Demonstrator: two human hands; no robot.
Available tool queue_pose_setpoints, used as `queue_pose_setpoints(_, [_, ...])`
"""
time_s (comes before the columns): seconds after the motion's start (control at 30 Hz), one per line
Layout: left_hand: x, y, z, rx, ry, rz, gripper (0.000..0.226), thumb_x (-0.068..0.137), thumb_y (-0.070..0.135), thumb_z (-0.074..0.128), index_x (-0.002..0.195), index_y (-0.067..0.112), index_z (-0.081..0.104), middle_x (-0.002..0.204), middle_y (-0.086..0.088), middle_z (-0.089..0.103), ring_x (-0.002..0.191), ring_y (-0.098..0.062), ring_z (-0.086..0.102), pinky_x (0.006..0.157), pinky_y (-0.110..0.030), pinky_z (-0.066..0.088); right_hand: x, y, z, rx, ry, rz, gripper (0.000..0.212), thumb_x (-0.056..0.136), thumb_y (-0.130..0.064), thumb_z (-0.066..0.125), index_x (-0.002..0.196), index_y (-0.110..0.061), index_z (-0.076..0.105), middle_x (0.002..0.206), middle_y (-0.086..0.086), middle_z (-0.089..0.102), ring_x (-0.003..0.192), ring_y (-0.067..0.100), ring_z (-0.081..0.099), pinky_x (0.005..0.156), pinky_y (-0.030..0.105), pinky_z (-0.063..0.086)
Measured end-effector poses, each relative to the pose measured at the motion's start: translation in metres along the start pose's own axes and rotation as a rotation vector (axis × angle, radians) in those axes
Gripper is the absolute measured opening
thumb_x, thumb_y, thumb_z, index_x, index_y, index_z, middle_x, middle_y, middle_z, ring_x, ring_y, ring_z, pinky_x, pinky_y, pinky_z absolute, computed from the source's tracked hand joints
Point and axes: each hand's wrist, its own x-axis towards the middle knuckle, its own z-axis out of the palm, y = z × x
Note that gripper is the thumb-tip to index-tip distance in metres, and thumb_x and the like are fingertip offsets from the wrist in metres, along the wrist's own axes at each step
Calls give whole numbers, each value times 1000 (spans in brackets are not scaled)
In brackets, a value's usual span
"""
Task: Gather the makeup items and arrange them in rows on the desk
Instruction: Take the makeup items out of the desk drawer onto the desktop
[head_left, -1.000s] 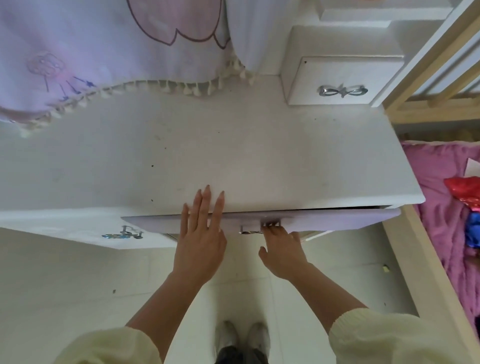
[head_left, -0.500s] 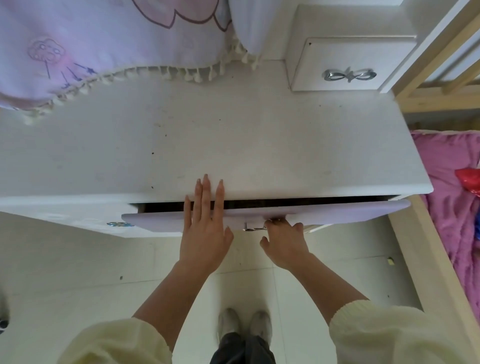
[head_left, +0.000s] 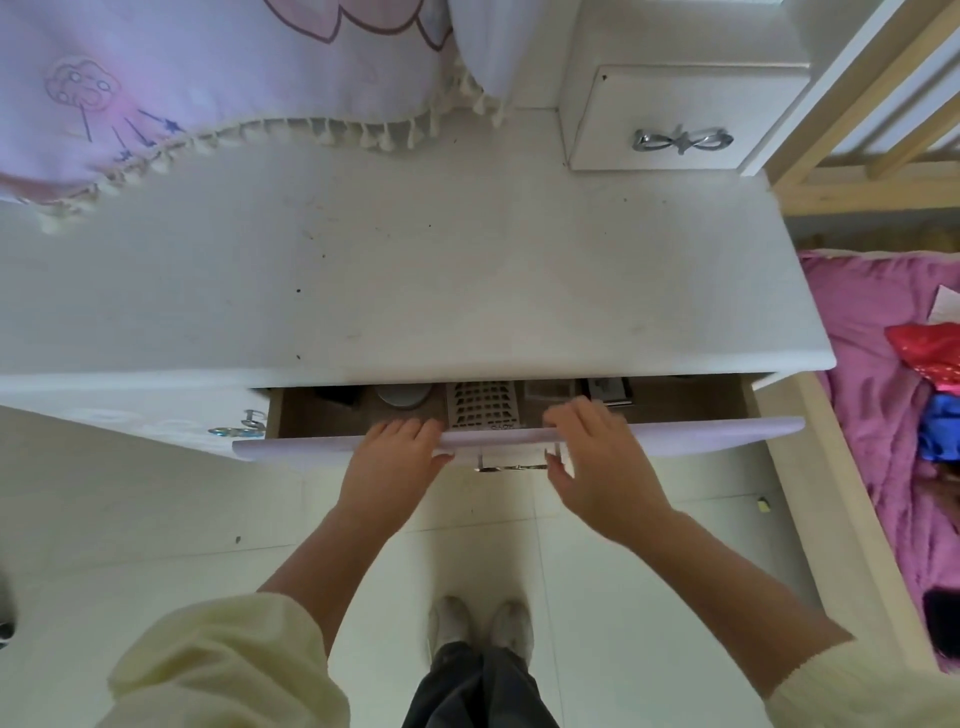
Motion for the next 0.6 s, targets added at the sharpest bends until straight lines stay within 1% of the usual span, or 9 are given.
queue_pose_setpoints(0.03, [6, 1, -8, -19, -61, -24, 27, 77, 35, 79, 80, 13, 64, 66, -2, 63, 56, -22, 60, 51, -25, 38, 4, 6, -3, -80, -61, 12, 41, 76, -22, 76, 112, -13, 57, 106, 3, 58, 96, 22, 57, 85, 35, 45])
queue_pose_setpoints(0.07, [10, 3, -15, -30, -143, -63, 27, 84, 38, 71, 82, 14, 61, 69, -2, 63, 60, -23, 60, 51, -25, 33, 8, 11, -6, -145, -155, 37, 46, 82, -32, 71, 122, -15, 53, 117, 2, 56, 110, 23, 54, 98, 38, 38])
queue_pose_setpoints(0.13, [18, 3, -22, 2, -333, -140, 30, 96, 46, 51, 95, 16, 57, 84, -2, 65, 75, -23, 60, 58, -28, 34, 12, 19, -7, -196, -357, 95, 46, 93, -44, 55, 131, -18, 47, 127, -2, 54, 120, 19, 49, 107, 35, 28])
queue_pose_setpoints(0.17, [21, 3, -25, 10, -381, -156, 32, 97, 47, 47, 98, 17, 57, 88, -1, 64, 77, -22, 58, 61, -28, 36, 13, 20, -8, -199, -400, 103, 40, 97, -44, 50, 128, -19, 47, 124, -2, 57, 115, 18, 52, 103, 32, 31])
queue_pose_setpoints(0.23, [24, 4, -27, -7, -408, -173, 30, 97, 46, 48, 99, 18, 59, 88, 0, 63, 74, -19, 53, 63, -27, 37, 14, 19, -10, -183, -391, 106, 28, 101, -39, 43, 116, -17, 52, 109, -1, 63, 93, 18, 55, 84, 26, 38])
queue_pose_setpoints(0.27, [23, 5, -27, -7, -420, -174, 29, 97, 46, 48, 99, 19, 59, 88, 0, 63, 73, -19, 52, 63, -27, 38, 15, 19, -10, -191, -378, 106, 26, 102, -38, 42, 111, -16, 52, 103, 0, 64, 83, 18, 52, 75, 26, 37])
queue_pose_setpoints(0.33, [19, 8, -26, -17, -448, -176, 28, 96, 45, 50, 101, 19, 59, 89, 0, 63, 76, -20, 55, 65, -27, 38, 15, 19, -10, -209, -401, 108, 26, 102, -37, 40, 106, -14, 52, 98, 2, 64, 76, 18, 49, 66, 26, 36])
queue_pose_setpoints(0.47, [1, 14, -29, -12, -497, -128, 28, 96, 45, 51, 105, 19, 59, 96, -1, 65, 87, -21, 61, 67, -27, 40, -1, 16, -13, -241, -518, 98, 24, 102, -36, 41, 105, -15, 53, 98, 3, 65, 82, 21, 60, 67, 28, 43])
queue_pose_setpoints(0.6, [-18, 23, -35, -6, -575, -93, 26, 96, 41, 52, 105, 18, 60, 97, -2, 65, 89, -22, 61, 68, -28, 40, -21, 9, -17, -263, -544, 70, 25, 99, -39, 45, 105, -17, 56, 100, 2, 66, 92, 23, 63, 67, 29, 38])
